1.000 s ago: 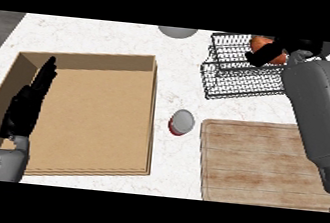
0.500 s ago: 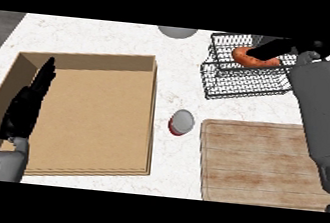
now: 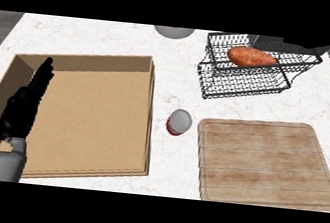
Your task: Pick the sweet potato from the cutting board and place it in the tiered basket
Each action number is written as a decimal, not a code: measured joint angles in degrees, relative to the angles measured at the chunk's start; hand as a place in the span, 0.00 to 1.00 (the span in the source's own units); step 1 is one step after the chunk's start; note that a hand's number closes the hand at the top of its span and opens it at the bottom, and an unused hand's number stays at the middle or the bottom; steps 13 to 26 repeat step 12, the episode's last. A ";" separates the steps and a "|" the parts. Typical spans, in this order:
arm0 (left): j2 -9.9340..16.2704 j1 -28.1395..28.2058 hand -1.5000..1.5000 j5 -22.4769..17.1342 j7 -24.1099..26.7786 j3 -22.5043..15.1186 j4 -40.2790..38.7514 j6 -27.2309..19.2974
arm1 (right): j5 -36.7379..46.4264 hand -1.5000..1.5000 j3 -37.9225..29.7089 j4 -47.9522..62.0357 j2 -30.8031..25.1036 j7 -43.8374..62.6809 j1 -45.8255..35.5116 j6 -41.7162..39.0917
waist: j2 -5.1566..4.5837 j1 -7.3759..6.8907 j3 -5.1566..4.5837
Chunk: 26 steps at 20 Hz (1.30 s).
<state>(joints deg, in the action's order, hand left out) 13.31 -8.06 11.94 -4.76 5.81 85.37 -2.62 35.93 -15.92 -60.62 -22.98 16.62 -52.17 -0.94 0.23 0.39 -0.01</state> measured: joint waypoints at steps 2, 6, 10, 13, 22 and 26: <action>0.54 0.55 0.50 -0.44 0.08 0.51 0.25 0.60 | -2.82 0.00 -2.51 -1.91 -2.33 2.31 0.82 -3.32 | 0.08 0.21 0.00; 0.28 0.68 0.50 -0.18 0.25 0.66 0.11 0.29 | -8.77 0.00 -7.42 -5.64 -7.38 2.65 6.32 -10.23 | 0.10 0.57 0.01; 0.65 0.53 0.50 -0.48 0.74 1.15 -0.30 0.87 | -14.70 0.00 -13.00 -7.46 -11.72 -1.31 13.08 -15.33 | 0.01 0.52 0.02; -0.10 0.30 0.50 0.09 0.88 0.67 -0.76 0.29 | -17.53 0.00 -15.90 -7.09 -13.69 -4.15 15.84 -17.39 | -0.06 0.46 0.04; -0.10 0.30 0.50 0.09 0.88 0.67 -0.76 0.29 | -17.53 0.00 -15.90 -7.09 -13.69 -4.15 15.84 -17.39 | -0.06 0.46 0.04; -0.10 0.30 0.50 0.09 0.88 0.67 -0.76 0.29 | -17.53 0.00 -15.90 -7.09 -13.69 -4.15 15.84 -17.39 | -0.06 0.46 0.04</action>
